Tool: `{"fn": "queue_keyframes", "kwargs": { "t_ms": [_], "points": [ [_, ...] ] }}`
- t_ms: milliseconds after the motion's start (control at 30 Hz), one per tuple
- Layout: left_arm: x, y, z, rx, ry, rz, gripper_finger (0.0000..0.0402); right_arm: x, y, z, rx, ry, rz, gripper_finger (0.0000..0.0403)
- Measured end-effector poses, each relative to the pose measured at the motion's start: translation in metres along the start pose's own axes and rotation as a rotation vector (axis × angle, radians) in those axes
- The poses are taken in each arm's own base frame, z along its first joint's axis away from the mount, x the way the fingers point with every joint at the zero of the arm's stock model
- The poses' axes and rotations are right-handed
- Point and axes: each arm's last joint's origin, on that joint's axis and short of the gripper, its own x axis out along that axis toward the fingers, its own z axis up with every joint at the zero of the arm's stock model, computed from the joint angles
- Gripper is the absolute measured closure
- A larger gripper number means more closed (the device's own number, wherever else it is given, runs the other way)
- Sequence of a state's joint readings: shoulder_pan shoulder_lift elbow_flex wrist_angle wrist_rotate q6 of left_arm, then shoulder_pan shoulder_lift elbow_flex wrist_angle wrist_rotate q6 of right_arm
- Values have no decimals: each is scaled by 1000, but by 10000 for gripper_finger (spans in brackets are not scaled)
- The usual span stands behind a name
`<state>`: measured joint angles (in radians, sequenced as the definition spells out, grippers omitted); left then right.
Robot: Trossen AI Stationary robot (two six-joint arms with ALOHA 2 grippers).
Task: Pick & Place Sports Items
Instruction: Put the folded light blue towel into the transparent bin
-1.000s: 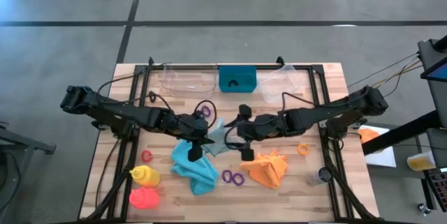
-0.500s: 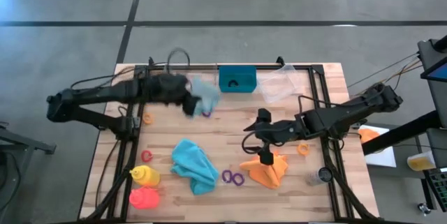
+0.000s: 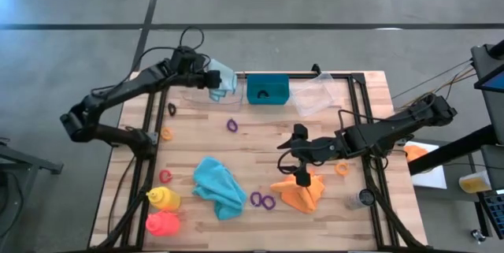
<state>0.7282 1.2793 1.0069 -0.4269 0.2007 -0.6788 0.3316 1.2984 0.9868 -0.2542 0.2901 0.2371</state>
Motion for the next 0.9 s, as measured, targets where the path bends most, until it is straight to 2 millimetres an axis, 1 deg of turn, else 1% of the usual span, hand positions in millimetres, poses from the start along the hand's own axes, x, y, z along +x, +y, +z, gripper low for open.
{"fn": "queue_keyframes", "kwargs": {
  "t_ms": [167, 300, 700, 900],
  "points": [
    [5, 12, 7, -37, -5, 38, 374, 0, 0, 0, 0, -3, 1, 92],
    [11, 16, 8, -49, 14, 47, 374, 0, 0, 0, -4, -1, 1, 92],
    [14, 21, 4, -64, 47, 90, 374, 0, 0, 0, -2, -4, 2, 92],
    [22, 33, -2, -101, 34, 131, 374, 0, 0, 0, -3, -4, 2, 92]
  ]
}}
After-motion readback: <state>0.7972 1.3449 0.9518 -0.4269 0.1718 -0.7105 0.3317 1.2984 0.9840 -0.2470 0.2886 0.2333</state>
